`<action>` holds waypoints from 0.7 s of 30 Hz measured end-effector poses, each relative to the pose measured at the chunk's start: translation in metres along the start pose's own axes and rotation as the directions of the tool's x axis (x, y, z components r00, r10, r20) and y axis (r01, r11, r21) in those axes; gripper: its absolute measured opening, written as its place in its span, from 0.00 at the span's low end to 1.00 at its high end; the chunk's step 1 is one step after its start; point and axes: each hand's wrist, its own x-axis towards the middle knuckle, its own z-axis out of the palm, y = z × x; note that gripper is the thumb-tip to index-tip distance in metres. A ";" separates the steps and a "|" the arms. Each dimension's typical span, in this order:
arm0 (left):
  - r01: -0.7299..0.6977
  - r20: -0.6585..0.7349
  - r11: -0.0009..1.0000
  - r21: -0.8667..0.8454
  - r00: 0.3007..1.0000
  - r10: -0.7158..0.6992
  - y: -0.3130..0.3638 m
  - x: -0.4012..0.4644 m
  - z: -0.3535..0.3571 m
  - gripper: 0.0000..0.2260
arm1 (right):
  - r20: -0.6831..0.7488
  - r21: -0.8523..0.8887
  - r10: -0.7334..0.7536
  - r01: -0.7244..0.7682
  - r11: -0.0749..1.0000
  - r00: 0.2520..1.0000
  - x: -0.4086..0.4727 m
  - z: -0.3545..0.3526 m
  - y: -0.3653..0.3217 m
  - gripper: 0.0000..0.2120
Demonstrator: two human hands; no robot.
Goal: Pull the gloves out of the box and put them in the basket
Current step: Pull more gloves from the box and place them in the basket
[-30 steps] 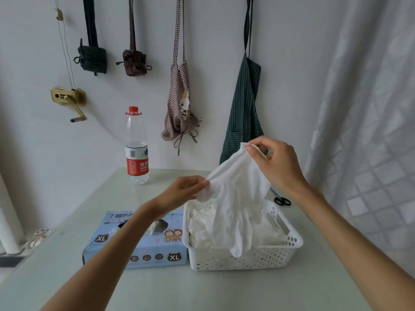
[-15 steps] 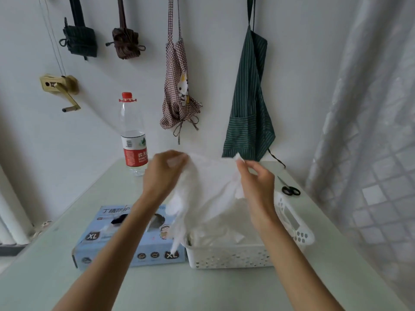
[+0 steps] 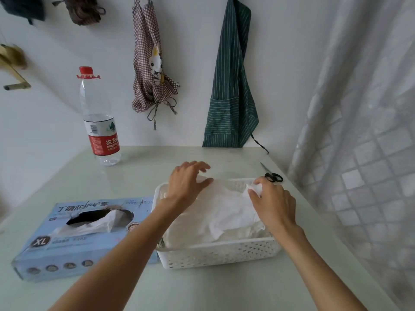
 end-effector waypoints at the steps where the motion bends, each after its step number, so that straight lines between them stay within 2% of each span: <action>1: -0.022 -0.036 1.000 0.000 0.999 0.022 -0.002 -0.002 -0.002 0.13 | 0.002 -0.007 -0.014 0.014 1.000 1.000 0.000 -0.001 -0.001 0.17; 3: -0.060 -0.127 0.998 -0.014 0.990 0.057 -0.004 -0.006 -0.014 0.11 | -0.062 0.062 -0.031 0.035 0.997 0.998 0.000 -0.007 0.003 0.19; 5: -0.134 -0.120 0.990 -0.036 0.984 0.129 -0.011 -0.015 -0.031 0.07 | -0.118 0.192 -0.068 0.090 0.977 0.991 -0.003 -0.011 0.004 0.15; 6: -0.194 -0.042 0.979 -0.062 0.981 0.191 -0.016 -0.019 -0.038 0.09 | -0.108 0.265 -0.102 0.128 0.956 0.989 -0.005 -0.012 0.002 0.12; 7: -0.245 0.094 0.966 -0.082 0.963 0.253 -0.018 -0.024 -0.043 0.13 | -0.061 0.336 -0.158 0.170 0.927 0.986 -0.006 -0.011 -0.002 0.11; 9: -0.313 0.438 0.950 -0.018 0.851 0.289 -0.017 -0.035 -0.048 0.29 | 0.153 0.385 -0.314 0.236 0.892 0.937 -0.008 -0.003 -0.014 0.15; 10: -0.340 0.571 0.939 0.056 0.782 0.249 -0.016 -0.040 -0.047 0.38 | 0.319 0.337 -0.380 0.271 0.902 0.868 -0.008 0.003 -0.018 0.20; 12: -0.366 0.715 0.911 0.188 0.687 0.129 -0.014 -0.050 -0.045 0.47 | 0.616 0.207 -0.388 0.334 0.919 0.685 -0.007 0.012 -0.022 0.28; 14: -0.381 0.758 0.880 0.283 0.651 0.038 -0.013 -0.055 -0.041 0.50 | 0.756 0.129 -0.300 0.317 0.940 0.582 -0.004 0.017 -0.017 0.35; 17: -0.364 0.794 0.866 0.344 0.605 -0.061 -0.007 -0.057 -0.035 0.45 | 0.810 0.058 -0.214 0.288 0.956 0.546 -0.001 0.018 -0.005 0.42; 21: -0.321 0.814 0.881 0.349 0.569 -0.115 -0.003 -0.061 -0.027 0.41 | 0.829 0.035 -0.195 0.298 0.954 0.524 0.000 0.018 0.003 0.45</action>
